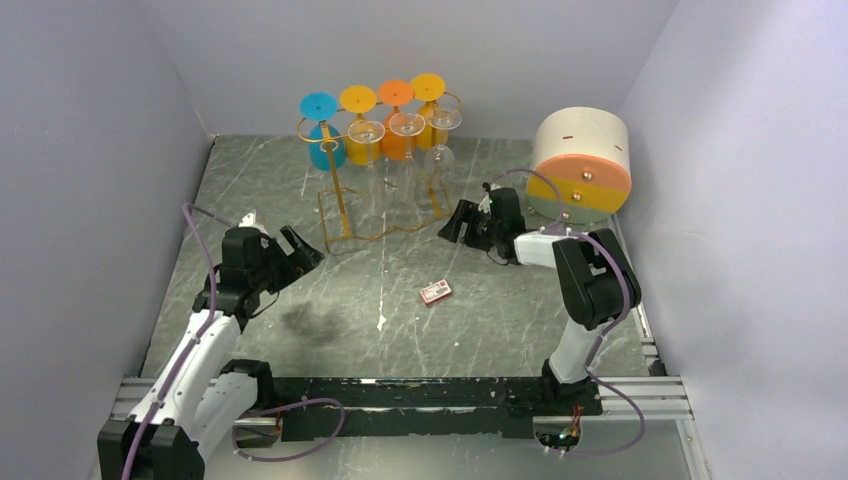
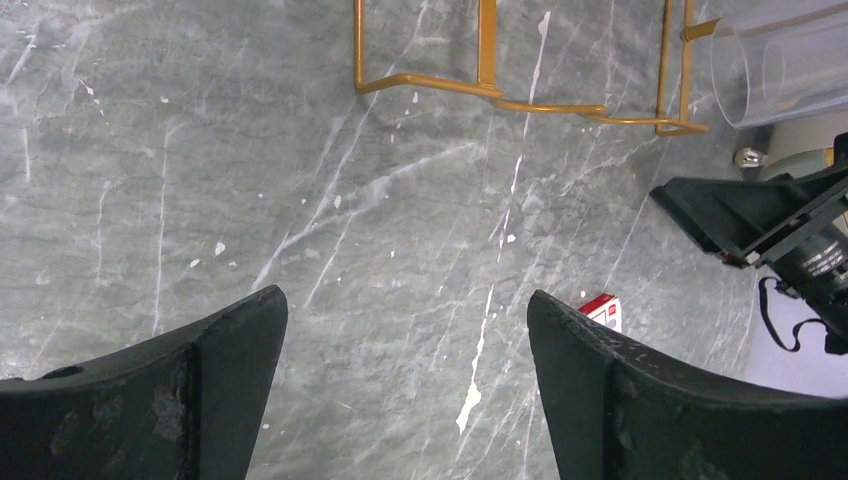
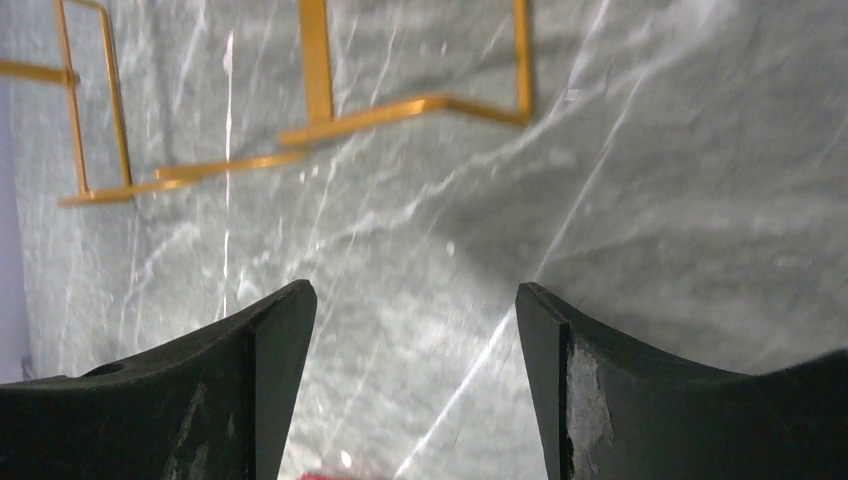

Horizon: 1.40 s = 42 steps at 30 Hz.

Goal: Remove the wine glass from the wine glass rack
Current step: Move the wine rack to the center of the board, then move the distractor to the center of the board.

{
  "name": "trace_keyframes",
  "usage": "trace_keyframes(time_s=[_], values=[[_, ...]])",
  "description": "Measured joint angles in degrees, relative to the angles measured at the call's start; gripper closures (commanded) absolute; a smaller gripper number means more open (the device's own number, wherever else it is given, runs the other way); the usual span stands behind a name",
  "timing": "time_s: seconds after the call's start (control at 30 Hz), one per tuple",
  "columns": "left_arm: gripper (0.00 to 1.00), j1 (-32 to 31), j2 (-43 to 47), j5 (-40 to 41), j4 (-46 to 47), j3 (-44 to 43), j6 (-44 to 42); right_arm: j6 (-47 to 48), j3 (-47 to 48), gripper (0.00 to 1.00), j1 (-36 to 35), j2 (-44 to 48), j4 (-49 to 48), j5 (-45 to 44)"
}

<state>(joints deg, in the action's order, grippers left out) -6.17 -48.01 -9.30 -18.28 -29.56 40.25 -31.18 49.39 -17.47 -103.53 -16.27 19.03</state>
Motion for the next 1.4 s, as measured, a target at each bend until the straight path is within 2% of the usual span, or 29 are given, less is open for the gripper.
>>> trace_keyframes(time_s=[0.27, 0.4, 0.43, 0.57, 0.77, 0.97, 1.1, 1.4], values=[[0.06, 0.0, 2.3, 1.1, -1.7, 0.0, -0.5, -1.6, -10.5, 0.22, -7.0, 7.0, -4.3, 0.5], [0.07, 0.0, 3.2, 2.1, -2.5, -0.2, -0.7, -3.0, -14.9, 0.20, -10.2, 10.9, -5.4, -2.3], [0.06, 0.0, 3.2, 2.3, -2.8, -0.3, -0.9, -2.9, -15.4, 0.23, -10.4, 11.8, -4.8, -2.6], [0.07, 0.0, 3.4, 2.8, -3.8, -0.8, -1.2, -1.6, -14.4, 0.21, -11.3, 13.0, -0.2, -3.6], [0.07, 0.0, 4.4, 4.3, -5.7, -1.5, -1.5, 0.3, -13.4, 0.17, -18.4, 16.0, 7.2, -9.2], [0.06, 0.0, 7.6, 11.4, -10.3, -4.4, -0.8, 4.0, -5.6, 0.17, -19.1, 17.3, 20.2, -16.7], [0.07, 0.0, 11.1, 15.3, -13.0, -5.6, -0.8, 3.8, -4.3, 0.18, -19.5, 17.4, 20.8, -16.6], [0.07, 0.0, 15.6, 18.4, -17.5, -9.0, -0.8, -5.5, -13.3, 0.21, -21.4, 19.5, 15.7, -15.0]])
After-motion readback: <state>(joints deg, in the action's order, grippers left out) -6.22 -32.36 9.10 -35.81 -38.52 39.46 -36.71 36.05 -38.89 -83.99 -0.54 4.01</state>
